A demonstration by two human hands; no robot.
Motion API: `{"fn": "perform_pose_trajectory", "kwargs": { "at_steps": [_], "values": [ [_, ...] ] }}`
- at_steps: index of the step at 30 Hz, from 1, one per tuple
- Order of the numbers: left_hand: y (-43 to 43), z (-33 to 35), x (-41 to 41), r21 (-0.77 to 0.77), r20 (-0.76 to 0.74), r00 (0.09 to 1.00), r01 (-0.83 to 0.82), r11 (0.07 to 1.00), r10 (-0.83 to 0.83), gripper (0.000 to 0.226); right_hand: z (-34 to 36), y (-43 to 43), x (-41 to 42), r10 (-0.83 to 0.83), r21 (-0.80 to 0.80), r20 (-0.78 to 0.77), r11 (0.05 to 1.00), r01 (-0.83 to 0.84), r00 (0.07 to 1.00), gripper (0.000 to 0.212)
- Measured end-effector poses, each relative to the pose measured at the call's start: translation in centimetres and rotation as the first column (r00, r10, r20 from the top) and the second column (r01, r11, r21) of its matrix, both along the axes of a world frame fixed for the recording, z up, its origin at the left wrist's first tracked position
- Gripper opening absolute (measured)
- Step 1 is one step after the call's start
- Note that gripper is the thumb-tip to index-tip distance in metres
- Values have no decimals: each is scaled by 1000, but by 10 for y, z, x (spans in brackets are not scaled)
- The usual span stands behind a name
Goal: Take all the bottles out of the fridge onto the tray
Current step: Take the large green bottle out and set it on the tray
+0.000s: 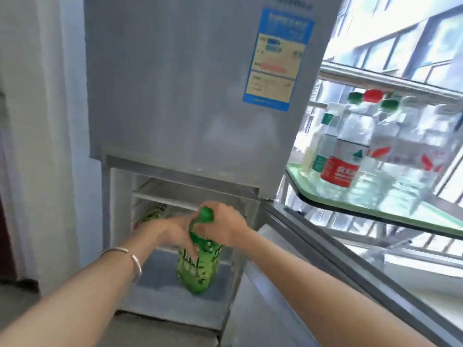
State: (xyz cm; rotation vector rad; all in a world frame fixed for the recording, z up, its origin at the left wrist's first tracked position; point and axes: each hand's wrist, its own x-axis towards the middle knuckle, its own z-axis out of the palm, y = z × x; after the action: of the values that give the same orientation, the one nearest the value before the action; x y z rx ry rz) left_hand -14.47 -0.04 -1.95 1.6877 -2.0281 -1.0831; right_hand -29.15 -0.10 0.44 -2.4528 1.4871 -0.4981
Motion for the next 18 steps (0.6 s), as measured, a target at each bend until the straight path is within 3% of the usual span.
{"fn": "perform_pose_trajectory", "kwargs": {
  "at_steps": [5,10,14,16,18],
  "values": [
    [33,73,-35,-180,-154,986,34,983,-62,73,76,45,-62,33,-76,246,997,-15,969,43],
    [68,167,-65,-234,-215,970,58,970,-110,74,122,84,-123,119,-303,461,953,30,879,82],
    [89,228,-96,-368,-327,920,86,926,-216,100,128,86,-155,158,-218,525,975,-47,836,91],
    [89,242,-125,-416,-395,890,47,908,-227,105,128,79,-170,117,-232,634,972,43,764,86],
    [88,245,-160,-432,-474,852,-4,902,-223,112,129,80,-187,43,-328,685,910,255,728,78]
  ]
}}
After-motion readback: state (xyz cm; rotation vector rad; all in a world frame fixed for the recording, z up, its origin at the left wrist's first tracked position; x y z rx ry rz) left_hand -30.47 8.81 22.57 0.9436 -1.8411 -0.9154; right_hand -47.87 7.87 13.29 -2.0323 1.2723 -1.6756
